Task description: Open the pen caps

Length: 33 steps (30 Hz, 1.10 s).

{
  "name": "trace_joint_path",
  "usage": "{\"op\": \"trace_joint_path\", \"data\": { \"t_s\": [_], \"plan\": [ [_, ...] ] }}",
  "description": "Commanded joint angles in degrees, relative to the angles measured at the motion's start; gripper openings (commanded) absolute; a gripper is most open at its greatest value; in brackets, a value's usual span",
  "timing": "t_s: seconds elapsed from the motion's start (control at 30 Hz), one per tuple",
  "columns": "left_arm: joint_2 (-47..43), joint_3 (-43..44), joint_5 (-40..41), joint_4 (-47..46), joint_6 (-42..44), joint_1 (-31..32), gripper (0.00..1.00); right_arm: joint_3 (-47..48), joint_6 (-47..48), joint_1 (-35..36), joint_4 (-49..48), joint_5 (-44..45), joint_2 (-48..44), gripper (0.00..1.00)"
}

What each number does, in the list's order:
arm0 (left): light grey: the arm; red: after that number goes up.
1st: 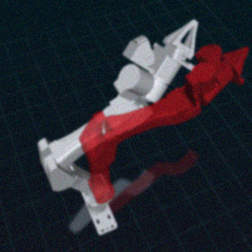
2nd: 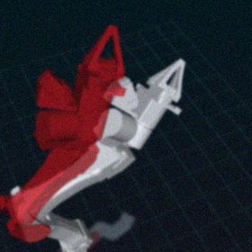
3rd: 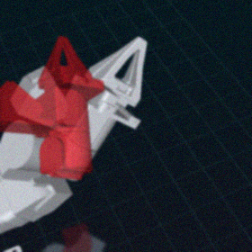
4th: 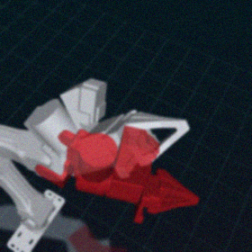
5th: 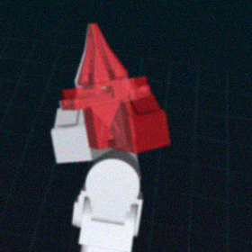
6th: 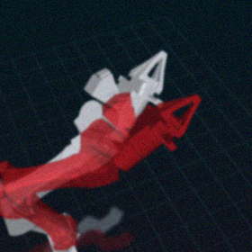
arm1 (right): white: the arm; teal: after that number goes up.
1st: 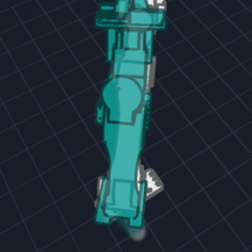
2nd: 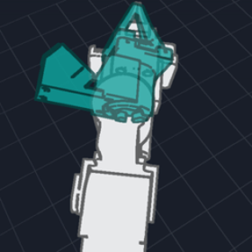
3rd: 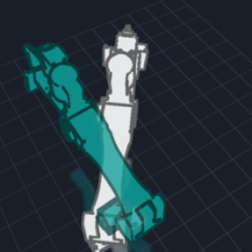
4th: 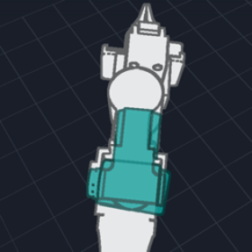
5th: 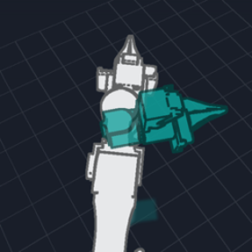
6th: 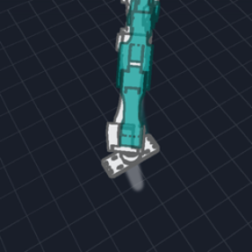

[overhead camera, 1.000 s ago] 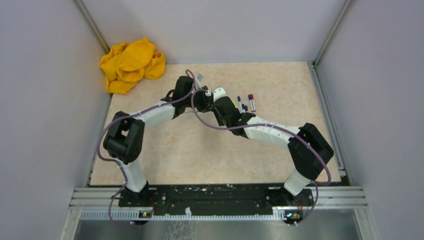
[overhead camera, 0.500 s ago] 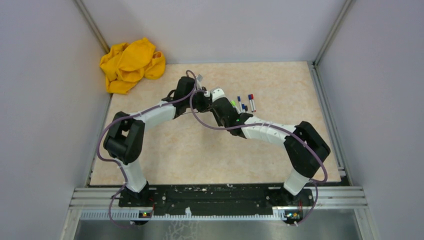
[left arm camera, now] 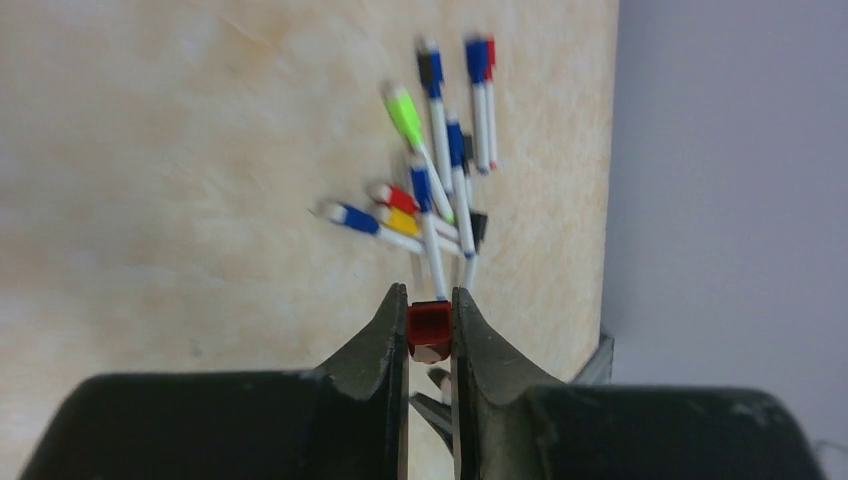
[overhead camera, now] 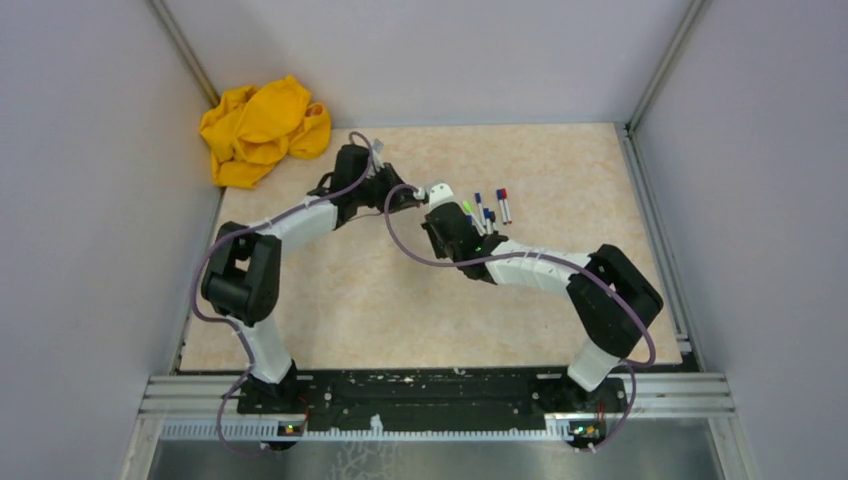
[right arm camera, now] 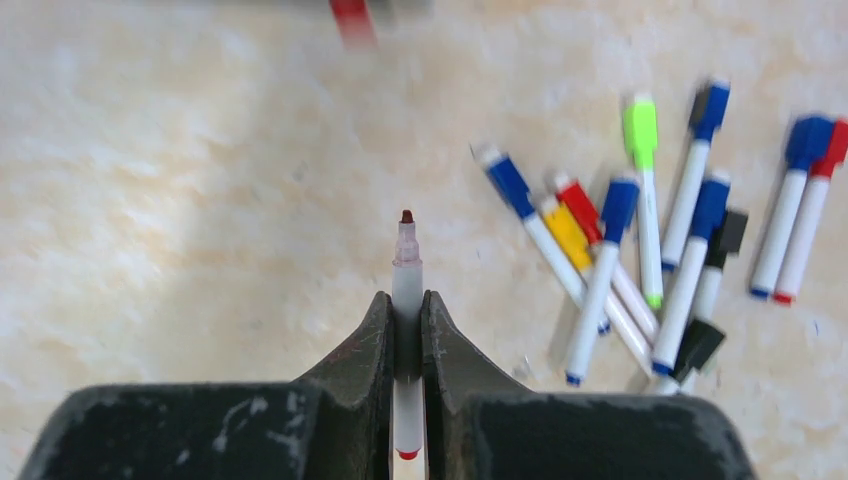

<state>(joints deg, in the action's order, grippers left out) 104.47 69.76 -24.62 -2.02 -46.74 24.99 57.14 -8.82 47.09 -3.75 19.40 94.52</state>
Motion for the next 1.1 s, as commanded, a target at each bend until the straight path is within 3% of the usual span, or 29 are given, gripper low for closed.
{"op": "trace_joint_path", "data": {
  "t_s": [0.0, 0.27, 0.47, 0.77, 1.07],
  "plan": [
    [0.1, 1.5, 6.1, -4.7, -1.5, -6.8, 0.00, -3.2, -1.9, 0.5, 5.6, 0.2, -3.5, 0.00],
    [3.9, 6.2, 3.4, 0.7, 3.3, -7.4, 0.00, -2.4, -2.1, 0.2, 6.8, 4.0, -4.3, 0.00],
    [8.0, 9.5, 13.0, 14.3, 11.8, -5.2, 0.00, 3.5, -4.0, -6.7, 12.2, 6.4, -4.7, 0.00],
    [13.3, 9.1, 19.9, 19.8, 13.6, -4.6, 0.00, 6.0, -6.4, -19.5, 16.6, 9.2, -0.1, 0.00],
    [17.0, 13.4, 28.4, 27.9, 15.8, -4.5, 0.08, 7.2, -5.4, -28.0, 16.1, 10.1, 8.1, 0.00]
  ]
}}
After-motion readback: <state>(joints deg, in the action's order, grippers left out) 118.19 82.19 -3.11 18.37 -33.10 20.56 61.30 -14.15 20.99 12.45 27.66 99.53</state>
